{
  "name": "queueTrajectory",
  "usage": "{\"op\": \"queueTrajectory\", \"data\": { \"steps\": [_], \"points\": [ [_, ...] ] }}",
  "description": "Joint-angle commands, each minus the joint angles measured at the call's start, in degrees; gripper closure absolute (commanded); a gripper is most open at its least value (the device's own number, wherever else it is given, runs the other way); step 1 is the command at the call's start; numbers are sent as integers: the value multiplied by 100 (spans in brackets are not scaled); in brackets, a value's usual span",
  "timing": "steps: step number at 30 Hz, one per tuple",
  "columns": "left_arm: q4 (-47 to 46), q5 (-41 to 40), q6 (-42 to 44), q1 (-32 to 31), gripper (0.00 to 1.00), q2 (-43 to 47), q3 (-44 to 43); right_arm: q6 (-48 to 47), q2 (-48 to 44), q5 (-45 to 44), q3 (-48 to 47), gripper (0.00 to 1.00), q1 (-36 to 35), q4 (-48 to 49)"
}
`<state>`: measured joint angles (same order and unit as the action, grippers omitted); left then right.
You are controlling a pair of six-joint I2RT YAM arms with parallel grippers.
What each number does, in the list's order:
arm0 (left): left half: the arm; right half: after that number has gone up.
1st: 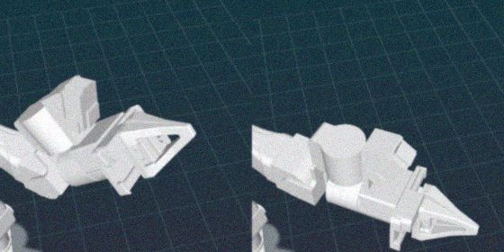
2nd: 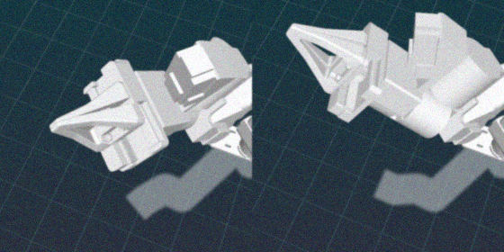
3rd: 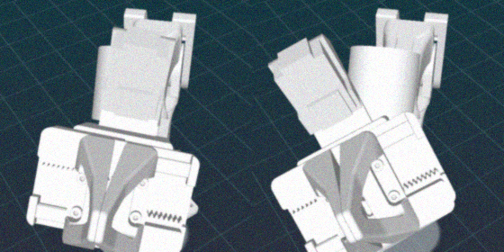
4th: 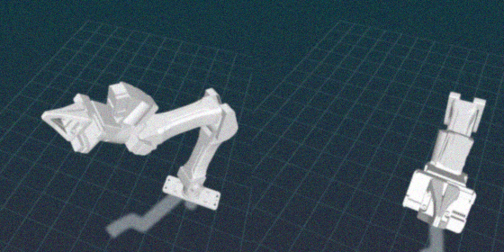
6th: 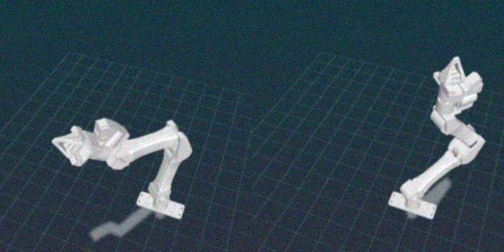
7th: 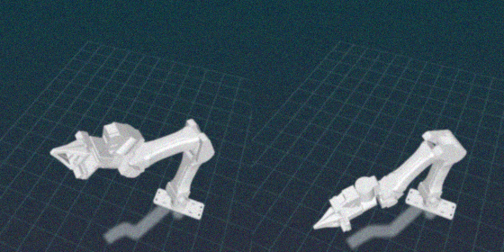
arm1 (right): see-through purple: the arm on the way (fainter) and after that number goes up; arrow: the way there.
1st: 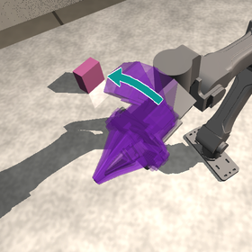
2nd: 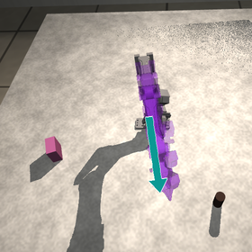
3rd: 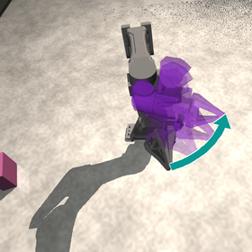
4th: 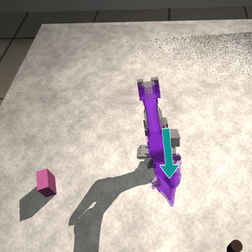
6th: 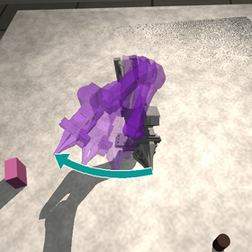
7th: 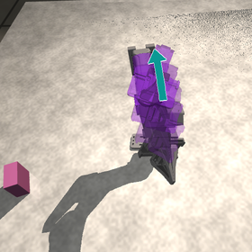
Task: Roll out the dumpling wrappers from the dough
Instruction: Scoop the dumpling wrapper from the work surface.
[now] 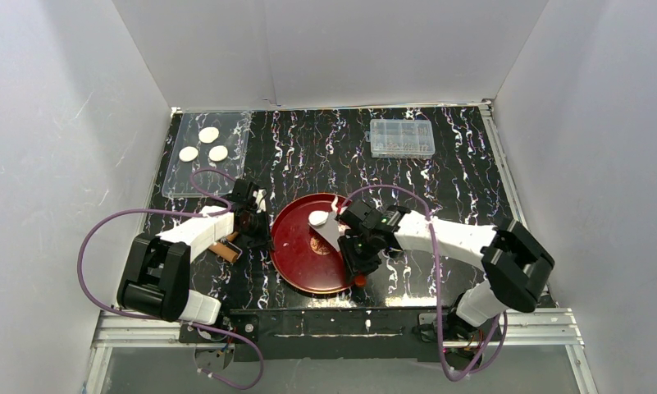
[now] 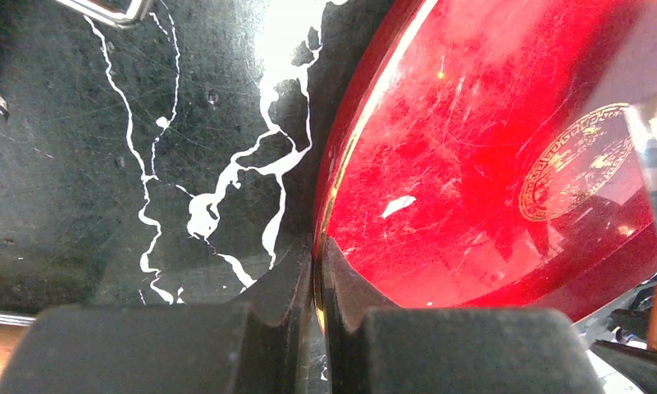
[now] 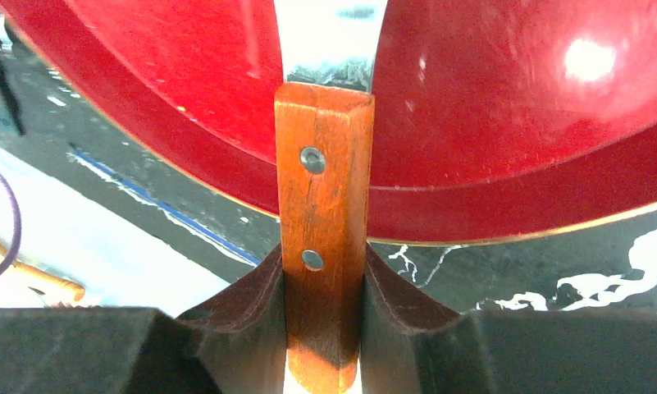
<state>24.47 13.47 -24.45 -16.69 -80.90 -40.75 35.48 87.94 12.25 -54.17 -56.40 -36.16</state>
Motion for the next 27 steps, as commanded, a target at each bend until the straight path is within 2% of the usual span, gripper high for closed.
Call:
{"op": "queueTrajectory", "data": {
  "steps": [1,18,20,22,23,24,27],
  "points": [
    [204,138,167,-36,100,163,46,-265,-524,81,121,99,-72,878],
    [262,365,282,-25,99,120,-298,-821,-1056,-117,-36,99,-84,688],
    [273,588,301,-24,83,155,-383,-906,-1095,-182,-133,99,-69,595],
    [325,702,357,-24,58,222,-493,-956,-1131,-200,-229,99,-23,542],
    [379,696,407,-25,51,265,-562,-980,-1141,-208,-283,99,17,517],
    [443,672,465,-22,46,306,-629,-1003,-1150,-212,-328,99,60,483],
    [640,637,643,-21,41,426,-779,-1133,-1186,-244,-416,99,164,472]
  ]
}}
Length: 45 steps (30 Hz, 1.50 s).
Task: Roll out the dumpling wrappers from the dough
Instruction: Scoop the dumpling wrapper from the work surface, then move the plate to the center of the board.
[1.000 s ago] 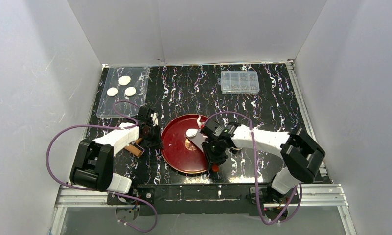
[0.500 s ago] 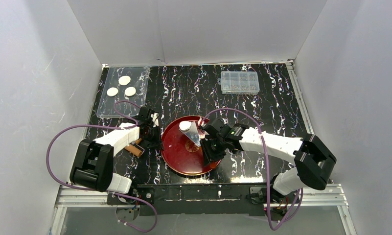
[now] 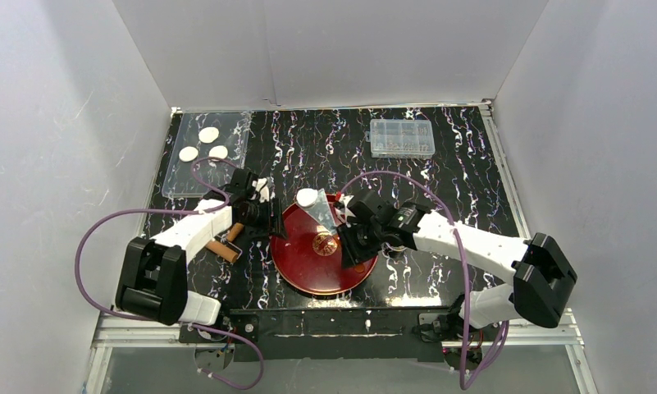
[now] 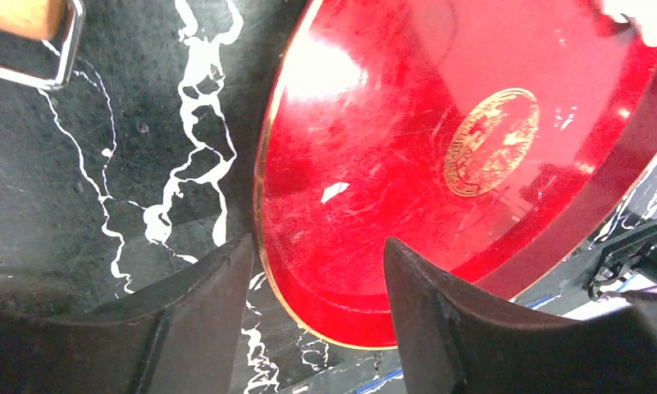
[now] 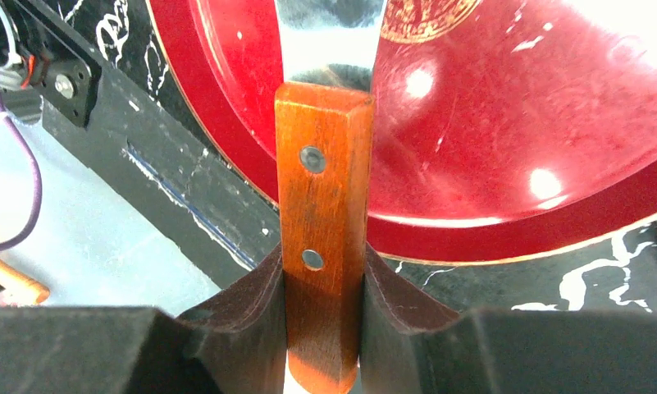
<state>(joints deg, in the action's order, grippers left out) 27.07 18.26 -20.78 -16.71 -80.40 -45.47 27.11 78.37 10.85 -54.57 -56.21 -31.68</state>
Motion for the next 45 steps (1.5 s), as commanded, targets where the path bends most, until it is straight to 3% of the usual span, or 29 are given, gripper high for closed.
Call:
{"op": "queueTrajectory", "data": {
  "steps": [1,8,12,16,21,25,29,30,33,35,39,40,41,42,45],
  "points": [
    [423,152,310,-19,40,419,-339,-330,-236,-97,-381,99,176,35],
    [1030,460,624,130,38,886,-708,-532,-351,30,-441,99,435,66],
    [1493,295,784,370,29,1048,-1240,-628,-358,52,-641,99,534,17],
    [1732,-260,871,1049,17,787,-1903,-751,-285,102,-926,99,596,-101],
    [1845,-496,832,2401,2,263,-2680,-908,-116,188,-1254,99,643,-200],
    [1711,-1020,1077,3139,2,-509,-3238,-1082,92,249,-1592,99,707,-220],
    [1514,-1527,1265,3485,2,-1415,-3874,-1273,422,366,-2016,99,766,-201],
    [1422,-2179,1510,3664,3,-2458,-4611,-1445,802,521,-2470,99,832,-238],
    [1619,-2767,1996,3956,5,-3624,-5580,-1547,1197,693,-2840,99,942,-259],
    [1544,-2939,2307,4212,12,-4357,-6206,-1534,1542,790,-3227,99,1015,-411],
    [932,-2601,2941,4232,18,-4748,-5969,-1507,1972,831,-3865,99,1020,-698],
    [936,-2508,3046,4230,25,-4866,-5999,-1502,1985,798,-3919,99,1016,-757],
    [962,-2423,3096,4223,46,-4905,-5957,-1519,1945,768,-3899,99,1019,-769],
    [929,-2226,3118,4232,59,-4821,-5778,-1554,1914,739,-3855,99,1020,-767],
    [778,-1841,3204,4225,77,-4596,-5377,-1580,1901,724,-3804,99,1019,-781]
  ]
}}
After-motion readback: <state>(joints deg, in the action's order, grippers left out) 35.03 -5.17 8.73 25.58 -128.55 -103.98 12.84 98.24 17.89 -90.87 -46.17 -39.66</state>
